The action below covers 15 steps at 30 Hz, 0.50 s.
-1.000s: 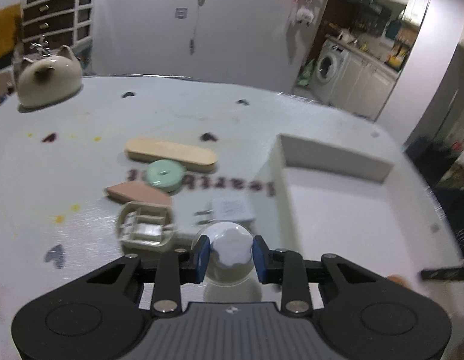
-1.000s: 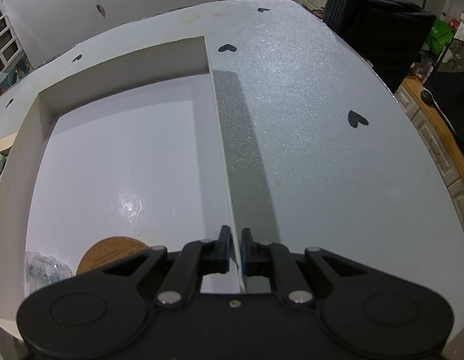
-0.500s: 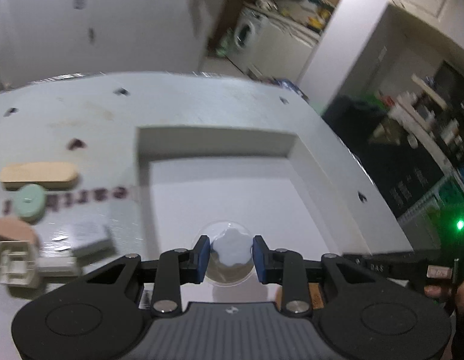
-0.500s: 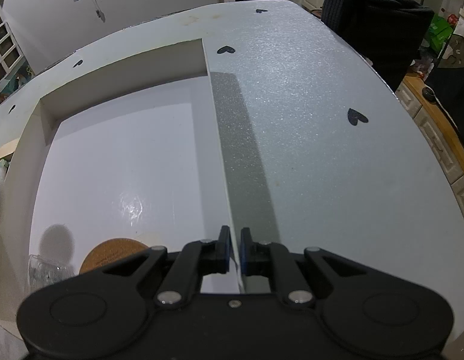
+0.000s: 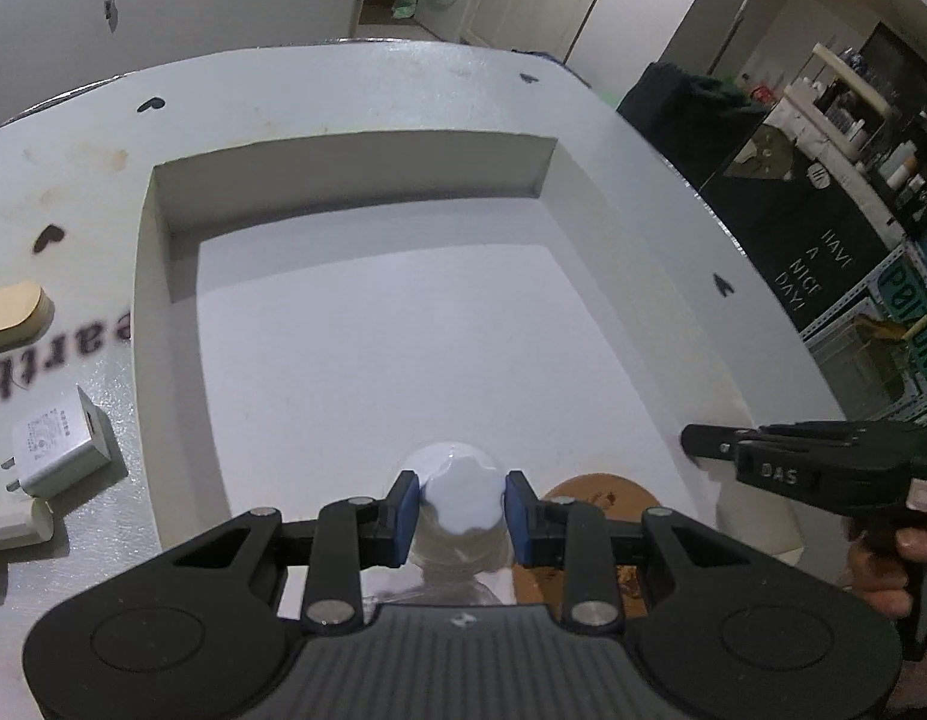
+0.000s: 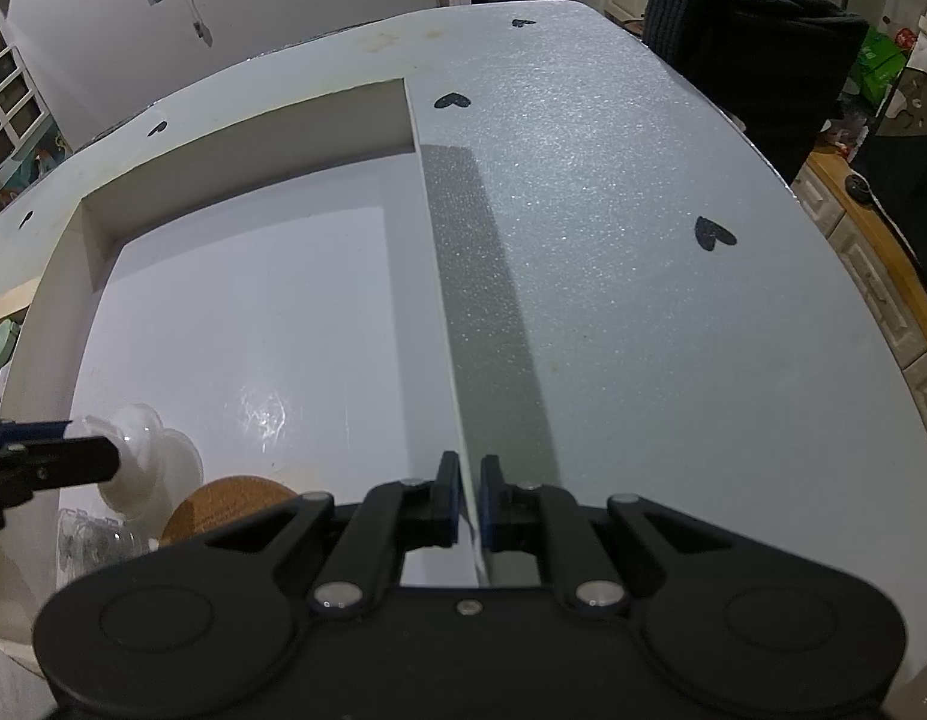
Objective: Organize rigid objects
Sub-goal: 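Carry the white cap with the left tool into the tray and lower it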
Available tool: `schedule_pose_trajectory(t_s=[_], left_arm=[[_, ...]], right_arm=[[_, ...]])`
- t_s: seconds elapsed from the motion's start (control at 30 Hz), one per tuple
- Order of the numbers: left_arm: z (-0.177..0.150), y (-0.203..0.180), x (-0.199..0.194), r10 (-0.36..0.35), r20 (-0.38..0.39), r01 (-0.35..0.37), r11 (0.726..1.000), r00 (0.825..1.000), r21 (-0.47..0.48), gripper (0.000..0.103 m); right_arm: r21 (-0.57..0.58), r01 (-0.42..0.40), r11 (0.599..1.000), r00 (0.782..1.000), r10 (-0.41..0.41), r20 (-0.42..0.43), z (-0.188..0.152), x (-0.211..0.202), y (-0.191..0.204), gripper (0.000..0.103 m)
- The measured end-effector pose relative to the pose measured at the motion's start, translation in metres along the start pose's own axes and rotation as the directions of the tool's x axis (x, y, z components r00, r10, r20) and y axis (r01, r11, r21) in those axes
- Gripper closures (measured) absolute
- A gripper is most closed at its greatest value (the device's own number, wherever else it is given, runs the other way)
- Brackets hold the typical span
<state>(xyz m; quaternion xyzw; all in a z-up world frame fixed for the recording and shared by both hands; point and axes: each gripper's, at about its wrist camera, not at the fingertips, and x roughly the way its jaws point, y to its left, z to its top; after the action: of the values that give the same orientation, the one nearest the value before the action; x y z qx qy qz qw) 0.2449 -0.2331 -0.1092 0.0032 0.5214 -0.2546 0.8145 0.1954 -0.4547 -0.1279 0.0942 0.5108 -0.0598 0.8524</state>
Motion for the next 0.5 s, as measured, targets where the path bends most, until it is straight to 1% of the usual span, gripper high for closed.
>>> schedule_pose_trajectory(t_s=[0.13,0.27,0.33,0.37,0.4,0.43,0.5], left_arm=[[-0.0019,-0.0001,0.004,-0.008,-0.025,0.008,1.0,1.0,-0.006,0.071],[-0.0028,-0.0008,0.0043,-0.007,-0.025,0.007,1.0,1.0,-0.009,0.07],[-0.0039,-0.0006,0.005,0.001,-0.032,-0.001,1.0,0.999,-0.01,0.061],[-0.0048,-0.0008,0.0048,0.007,-0.031,-0.007,1.0,1.0,-0.01,0.053],[-0.0056,-0.0008,0.0044,0.012,-0.029,-0.012,1.0,1.0,-0.01,0.048],[-0.0065,-0.0012,0.0036,0.015,-0.027,-0.015,1.0,1.0,-0.009,0.046],[-0.0078,-0.002,0.0014,0.021,-0.02,-0.021,1.0,1.0,-0.01,0.037]], right_arm=[[0.0,0.0,1.0,1.0,0.0,0.0,-0.0002,-0.0001,0.0,0.096],[0.0,0.0,1.0,1.0,0.0,0.0,-0.0003,-0.0001,-0.0002,0.096],[0.0,0.0,1.0,1.0,0.0,0.0,-0.0003,-0.0001,-0.0002,0.096],[-0.001,0.0,1.0,1.0,0.0,0.0,-0.0004,-0.0001,-0.0002,0.096],[-0.001,0.0,1.0,1.0,0.0,0.0,-0.0004,-0.0001,-0.0002,0.096],[0.0,0.0,1.0,1.0,0.0,0.001,-0.0004,-0.0001,-0.0003,0.096],[-0.001,0.001,1.0,1.0,-0.001,0.002,-0.0005,-0.0004,0.0004,0.096]])
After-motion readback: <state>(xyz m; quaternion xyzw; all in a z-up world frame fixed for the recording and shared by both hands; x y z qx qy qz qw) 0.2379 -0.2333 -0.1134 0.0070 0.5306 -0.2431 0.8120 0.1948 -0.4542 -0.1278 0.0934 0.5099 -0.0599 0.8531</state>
